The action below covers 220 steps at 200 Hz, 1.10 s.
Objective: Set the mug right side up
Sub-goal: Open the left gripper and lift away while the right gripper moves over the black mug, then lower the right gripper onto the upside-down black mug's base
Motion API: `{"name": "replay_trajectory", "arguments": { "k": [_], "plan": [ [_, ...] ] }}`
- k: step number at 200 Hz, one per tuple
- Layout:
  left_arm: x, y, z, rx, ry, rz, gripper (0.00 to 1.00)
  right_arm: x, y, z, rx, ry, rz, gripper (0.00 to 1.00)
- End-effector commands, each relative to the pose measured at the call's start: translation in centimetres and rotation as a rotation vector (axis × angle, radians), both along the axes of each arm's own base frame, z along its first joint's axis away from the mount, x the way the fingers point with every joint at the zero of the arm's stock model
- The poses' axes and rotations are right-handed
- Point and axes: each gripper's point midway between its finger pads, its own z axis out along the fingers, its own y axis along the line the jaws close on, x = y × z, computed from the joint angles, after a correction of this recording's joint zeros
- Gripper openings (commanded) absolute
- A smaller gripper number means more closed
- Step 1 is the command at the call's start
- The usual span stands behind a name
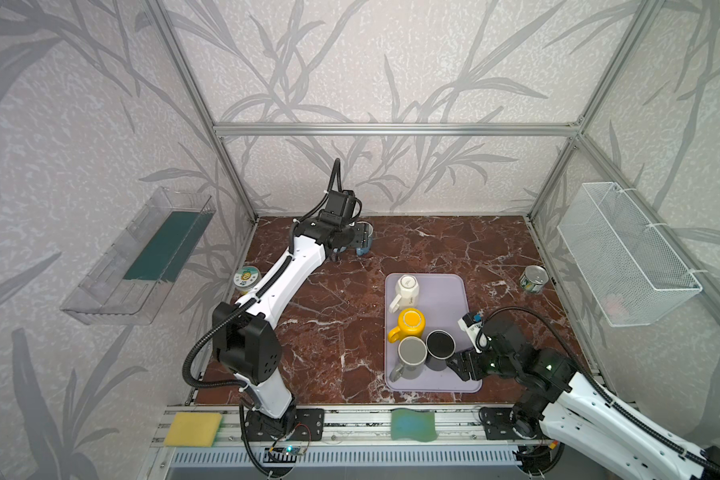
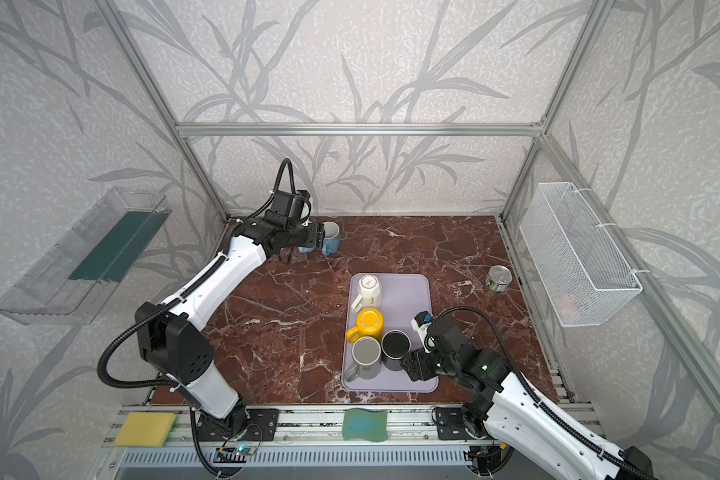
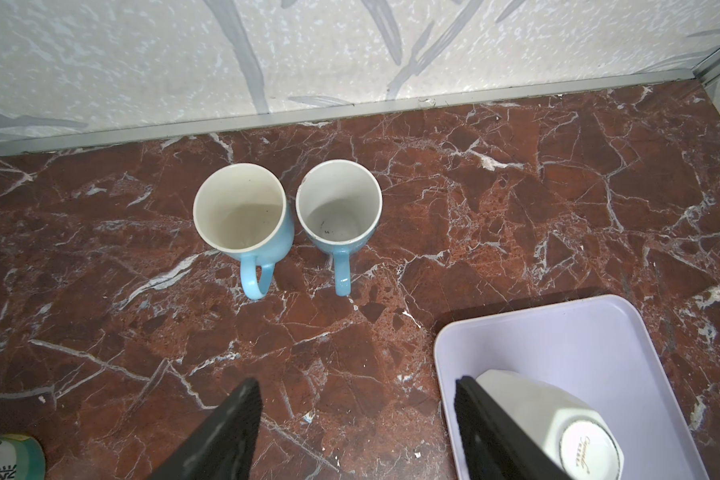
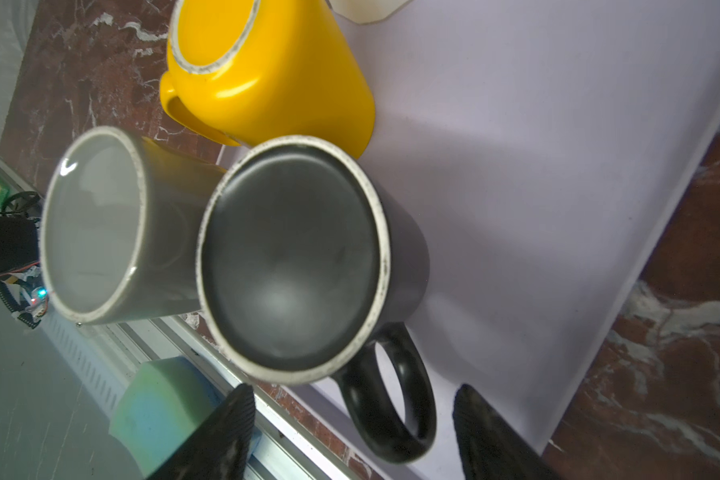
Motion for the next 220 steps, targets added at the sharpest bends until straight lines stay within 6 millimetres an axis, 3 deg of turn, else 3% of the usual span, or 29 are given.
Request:
{"name": "replay_trajectory", "arguments": {
  "k": [1, 76, 113, 178, 220],
  "plan": [
    [-1.1, -0.2, 1.5, -0.049, -0.051, 0.005, 0.76, 0.3, -0.1, -0.4, -0.016, -0.012, -0.009, 0.76],
    [-5.9, -0.8, -2.0, -0.123, -0.017, 0.062, 0.76, 0.4, -0.5, -1.3, -0.055, -0.010, -0.024, 0.71],
    [-7.7, -1.0, -2.4, -0.170, -0.022, 0.093, 0.76, 0.4, -0.4, -1.9, -0.079, 0.005, -0.014, 0.65],
    [-8.8, -1.4, -2.8, -0.137, -0.005, 0.090, 0.76, 1.3, -1.3, -2.0, -0.127, -0.020, -0.069, 0.34],
    [-9.2, -1.9, -2.6, -0.127, -0.017, 0.065, 0.76, 1.6, -1.6, -1.6, -0.131, -0.041, -0.087, 0.29]
  ]
}}
